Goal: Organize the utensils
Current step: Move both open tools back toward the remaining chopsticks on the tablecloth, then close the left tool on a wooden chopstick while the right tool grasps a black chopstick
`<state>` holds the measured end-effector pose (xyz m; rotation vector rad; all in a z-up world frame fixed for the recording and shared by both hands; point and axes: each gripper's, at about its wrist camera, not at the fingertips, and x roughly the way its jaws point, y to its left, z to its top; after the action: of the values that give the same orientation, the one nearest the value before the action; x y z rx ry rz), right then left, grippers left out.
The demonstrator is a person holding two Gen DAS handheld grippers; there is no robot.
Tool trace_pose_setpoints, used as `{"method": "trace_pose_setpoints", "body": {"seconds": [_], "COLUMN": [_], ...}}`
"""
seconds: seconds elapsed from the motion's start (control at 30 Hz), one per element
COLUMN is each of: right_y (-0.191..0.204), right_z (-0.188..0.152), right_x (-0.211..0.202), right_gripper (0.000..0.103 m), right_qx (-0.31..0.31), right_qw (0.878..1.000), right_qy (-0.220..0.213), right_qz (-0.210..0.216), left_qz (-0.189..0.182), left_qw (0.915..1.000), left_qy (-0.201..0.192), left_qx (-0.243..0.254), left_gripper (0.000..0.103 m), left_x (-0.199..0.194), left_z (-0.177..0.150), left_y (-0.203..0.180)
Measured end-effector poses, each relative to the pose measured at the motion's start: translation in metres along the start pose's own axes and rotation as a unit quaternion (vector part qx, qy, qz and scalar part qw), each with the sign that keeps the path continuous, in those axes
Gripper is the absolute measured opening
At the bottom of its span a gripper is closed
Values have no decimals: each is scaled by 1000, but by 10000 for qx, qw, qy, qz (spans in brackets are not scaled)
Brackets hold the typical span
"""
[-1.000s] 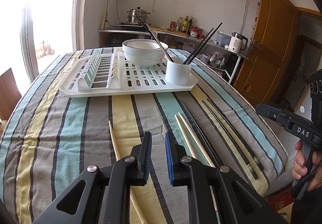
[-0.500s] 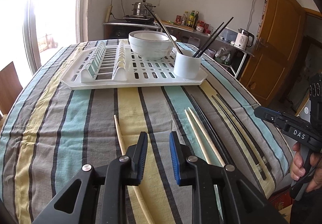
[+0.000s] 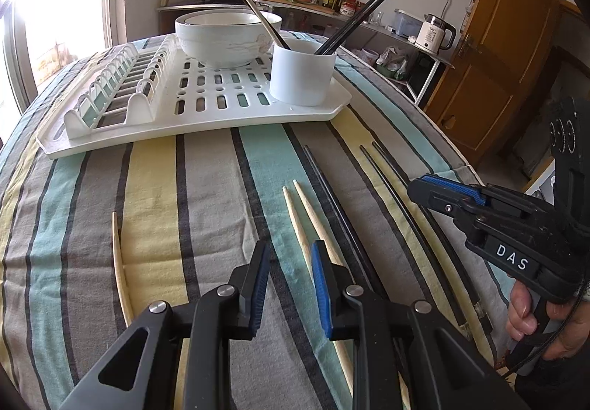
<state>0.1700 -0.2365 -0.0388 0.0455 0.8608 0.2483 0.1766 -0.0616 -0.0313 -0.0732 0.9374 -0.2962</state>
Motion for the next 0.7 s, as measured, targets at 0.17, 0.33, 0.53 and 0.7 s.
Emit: {"method": "trace_pose_setpoints", "body": {"seconds": [0.17,0.33,0.53,0.7], "right_y": [0,0,0,1], "right_z": [8,12,18,21], "right_x": [15,30,41,44], "right_gripper": [15,15,15,15], "right_qx": [-119,-199,-254,-329], "right_qw": [9997,9992,9984,9978], "right_qy": [164,322,432,478], "right_qz": [-98,-157,-244,-329], "left_qz": [123,299,508,556], "left_qw": [9999,9994,9980,9976], "left_qy": [43,34,-5,-63], "left_qx": [31,168,375,409], "left_gripper": [23,23,23,23], "left_x": [10,14,20,21], "left_z": [3,8,12,12], "left_y": [-3,-6,-11,-8]}}
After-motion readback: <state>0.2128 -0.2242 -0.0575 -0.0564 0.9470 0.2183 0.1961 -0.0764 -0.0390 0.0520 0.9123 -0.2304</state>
